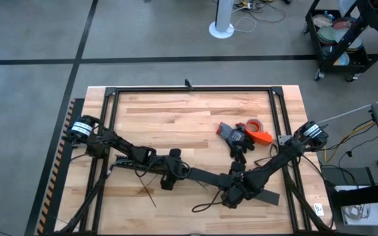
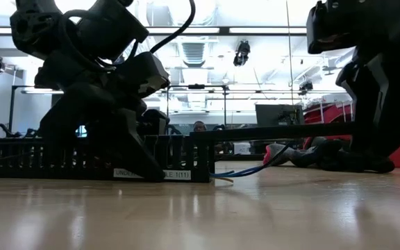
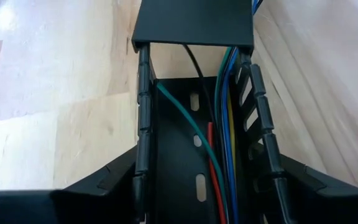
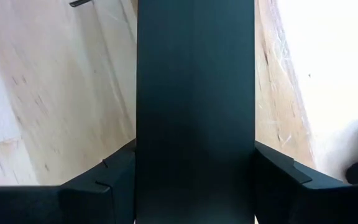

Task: Ziptie cables
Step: Insert the black cable duct cover into the black cable duct

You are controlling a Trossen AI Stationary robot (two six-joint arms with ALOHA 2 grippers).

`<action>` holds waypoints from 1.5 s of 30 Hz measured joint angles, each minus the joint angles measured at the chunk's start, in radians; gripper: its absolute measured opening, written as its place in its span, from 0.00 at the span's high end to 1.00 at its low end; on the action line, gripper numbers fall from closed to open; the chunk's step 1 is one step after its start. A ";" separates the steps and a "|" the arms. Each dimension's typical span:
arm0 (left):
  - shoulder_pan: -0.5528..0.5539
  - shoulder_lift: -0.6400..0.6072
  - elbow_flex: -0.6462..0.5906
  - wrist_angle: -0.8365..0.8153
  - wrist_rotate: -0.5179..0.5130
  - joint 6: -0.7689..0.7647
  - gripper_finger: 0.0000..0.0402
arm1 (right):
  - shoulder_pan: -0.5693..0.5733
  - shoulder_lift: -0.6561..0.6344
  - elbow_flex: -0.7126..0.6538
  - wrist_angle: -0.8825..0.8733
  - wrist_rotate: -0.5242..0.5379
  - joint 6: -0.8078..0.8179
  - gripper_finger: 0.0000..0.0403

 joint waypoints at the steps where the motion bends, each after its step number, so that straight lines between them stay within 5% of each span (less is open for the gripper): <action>1: 0.000 0.000 0.000 0.000 0.003 0.003 0.42 | 0.000 0.000 0.000 0.003 0.000 -0.010 0.47; 15: -0.003 0.000 0.001 -0.003 0.022 0.024 0.41 | -0.011 0.000 -0.004 0.071 -0.033 -0.115 0.47; 45: 0.003 0.000 0.001 0.013 -0.025 -0.015 0.43 | -0.037 0.000 -0.003 0.056 -0.045 -0.028 0.47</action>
